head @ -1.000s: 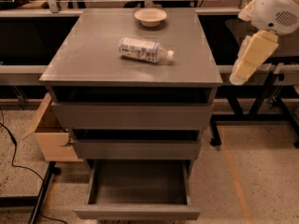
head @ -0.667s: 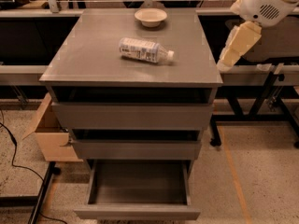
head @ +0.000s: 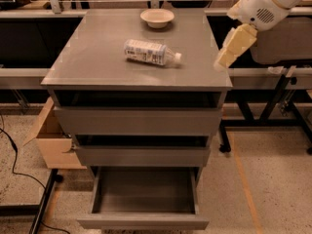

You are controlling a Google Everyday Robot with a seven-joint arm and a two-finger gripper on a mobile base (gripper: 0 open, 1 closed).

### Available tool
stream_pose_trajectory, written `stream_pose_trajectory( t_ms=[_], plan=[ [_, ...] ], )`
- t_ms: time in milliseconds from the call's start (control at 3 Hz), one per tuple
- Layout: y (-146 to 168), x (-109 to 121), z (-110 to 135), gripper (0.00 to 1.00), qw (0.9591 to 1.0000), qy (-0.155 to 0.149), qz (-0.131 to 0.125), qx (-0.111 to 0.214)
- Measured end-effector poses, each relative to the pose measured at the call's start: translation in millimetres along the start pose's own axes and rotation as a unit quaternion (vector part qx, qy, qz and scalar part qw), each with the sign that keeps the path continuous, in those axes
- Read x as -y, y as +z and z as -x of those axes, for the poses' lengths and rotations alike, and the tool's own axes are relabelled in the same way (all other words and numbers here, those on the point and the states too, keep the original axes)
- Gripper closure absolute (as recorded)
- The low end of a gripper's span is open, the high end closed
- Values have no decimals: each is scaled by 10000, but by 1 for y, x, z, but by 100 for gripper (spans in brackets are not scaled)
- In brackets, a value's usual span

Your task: Place blue plastic bottle into bottom drawer

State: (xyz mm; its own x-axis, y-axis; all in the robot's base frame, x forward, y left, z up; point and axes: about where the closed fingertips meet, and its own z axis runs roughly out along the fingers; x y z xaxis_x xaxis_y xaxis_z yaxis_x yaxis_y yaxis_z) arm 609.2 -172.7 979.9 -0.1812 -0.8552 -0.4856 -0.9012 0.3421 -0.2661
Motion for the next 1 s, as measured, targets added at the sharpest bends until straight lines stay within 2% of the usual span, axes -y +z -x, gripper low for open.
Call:
stream_pose_trajectory(
  t_ms=[333, 667, 1000],
  plan=[
    [46, 24, 23, 0, 9982, 28, 357, 488],
    [89, 43, 42, 0, 9957, 163, 507, 756],
    [126, 55, 68, 0, 9930, 162, 581, 1013]
  ],
)
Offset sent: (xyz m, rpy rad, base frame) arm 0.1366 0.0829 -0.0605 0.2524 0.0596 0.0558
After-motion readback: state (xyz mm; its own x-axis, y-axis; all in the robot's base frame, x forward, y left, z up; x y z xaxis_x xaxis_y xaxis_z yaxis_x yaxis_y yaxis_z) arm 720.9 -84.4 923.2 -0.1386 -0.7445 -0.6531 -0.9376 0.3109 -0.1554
